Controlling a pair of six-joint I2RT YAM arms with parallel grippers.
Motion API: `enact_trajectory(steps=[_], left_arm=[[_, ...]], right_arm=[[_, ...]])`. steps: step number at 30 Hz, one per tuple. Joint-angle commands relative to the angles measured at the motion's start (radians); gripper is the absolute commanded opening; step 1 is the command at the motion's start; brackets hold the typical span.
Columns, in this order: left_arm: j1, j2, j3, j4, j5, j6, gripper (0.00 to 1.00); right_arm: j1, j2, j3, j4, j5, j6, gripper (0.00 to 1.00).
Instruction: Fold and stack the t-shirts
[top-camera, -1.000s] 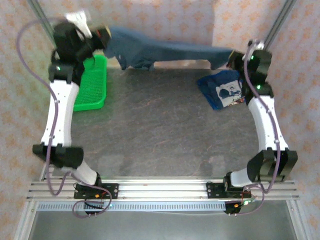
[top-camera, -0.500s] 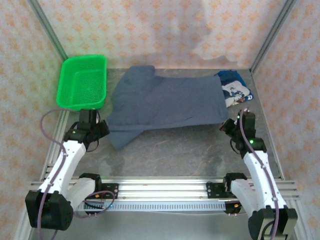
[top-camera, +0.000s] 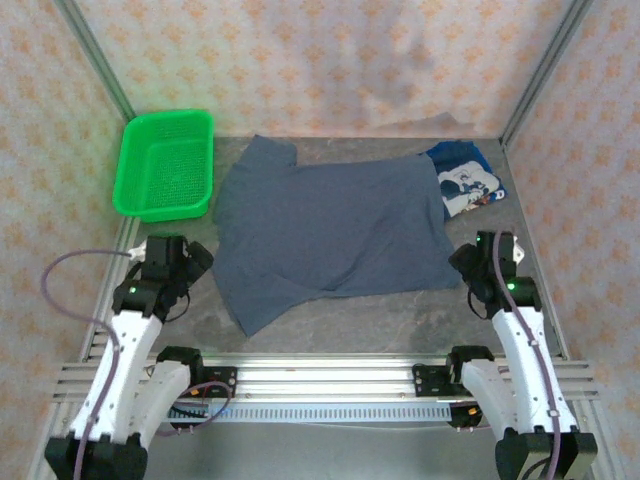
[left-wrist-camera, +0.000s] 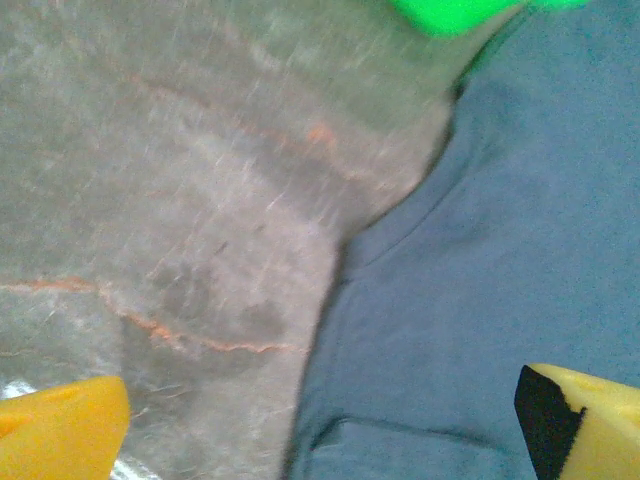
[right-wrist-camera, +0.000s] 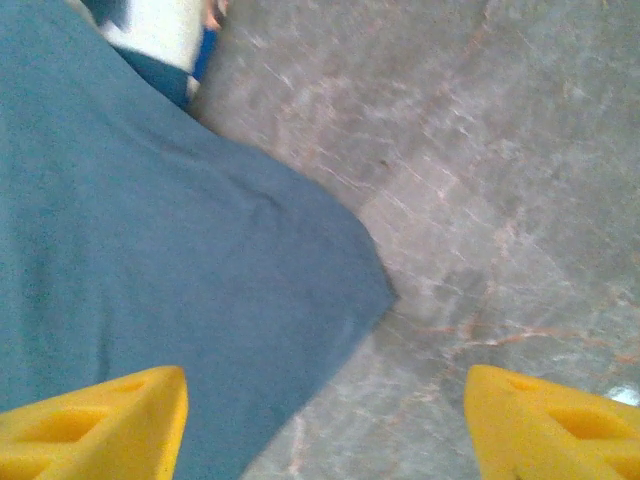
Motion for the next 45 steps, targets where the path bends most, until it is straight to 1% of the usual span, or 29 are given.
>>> enact_trajectory(steps=[1, 3, 5, 7, 8, 10, 12, 14, 18, 20, 22, 24, 26, 27, 30, 32, 39, 45], left_arm=[[-0.004, 0.006, 0.045, -0.051, -0.008, -0.083, 1.00], [-0.003, 0.079, 0.057, -0.052, 0.061, -0.078, 1.00], [-0.008, 0.173, 0.064, -0.018, 0.181, -0.062, 1.00], [-0.033, 0.249, 0.079, 0.002, 0.251, -0.053, 1.00], [-0.053, 0.286, 0.092, 0.003, 0.266, -0.037, 1.00], [-0.098, 0.339, 0.115, -0.014, 0.257, -0.009, 1.00], [-0.124, 0.385, 0.120, -0.018, 0.286, 0.004, 0.99], [-0.141, 0.410, 0.103, -0.024, 0.298, -0.022, 0.92], [-0.148, 0.380, 0.033, -0.011, 0.291, -0.087, 0.77], [-0.148, 0.387, 0.018, -0.024, 0.279, -0.082, 0.72], [-0.149, 0.413, 0.016, -0.017, 0.279, -0.069, 0.69], [-0.154, 0.438, 0.003, 0.024, 0.289, -0.063, 0.65], [-0.155, 0.463, -0.024, 0.089, 0.312, -0.063, 0.58], [-0.157, 0.479, -0.030, 0.105, 0.312, -0.057, 0.57], [-0.156, 0.539, -0.029, 0.125, 0.305, -0.033, 0.52], [-0.157, 0.574, -0.030, 0.141, 0.292, -0.025, 0.51], [-0.156, 0.653, 0.002, 0.135, 0.264, 0.006, 0.48], [-0.156, 0.667, -0.011, 0.140, 0.245, 0.007, 0.41]], right_arm=[[0.000, 0.059, 0.068, -0.023, -0.099, 0.000, 0.78], [-0.001, 0.139, 0.095, -0.027, -0.207, -0.009, 0.79], [-0.002, 0.231, 0.120, -0.054, -0.297, -0.023, 0.80], [-0.003, 0.304, 0.127, -0.078, -0.336, -0.041, 0.81], [-0.006, 0.336, 0.126, -0.080, -0.347, -0.052, 0.82], [-0.014, 0.383, 0.125, -0.090, -0.337, -0.065, 0.82], [-0.033, 0.415, 0.126, -0.094, -0.326, -0.072, 0.82], [-0.047, 0.421, 0.117, -0.089, -0.315, -0.075, 0.82], [-0.069, 0.471, 0.105, -0.078, -0.302, -0.080, 0.81], [-0.074, 0.486, 0.100, -0.076, -0.291, -0.075, 0.81], [-0.080, 0.500, 0.098, -0.077, -0.272, -0.076, 0.81], [-0.095, 0.509, 0.094, -0.075, -0.255, -0.076, 0.81], [-0.131, 0.509, 0.081, -0.060, -0.265, -0.069, 0.81], [-0.148, 0.506, 0.073, -0.050, -0.270, -0.066, 0.81], [-0.197, 0.506, 0.060, -0.027, -0.298, -0.067, 0.80], [-0.213, 0.517, 0.064, -0.032, -0.302, -0.080, 0.80], [-0.226, 0.531, 0.076, -0.033, -0.297, -0.106, 0.80], [-0.227, 0.536, 0.075, -0.027, -0.288, -0.104, 0.79]])
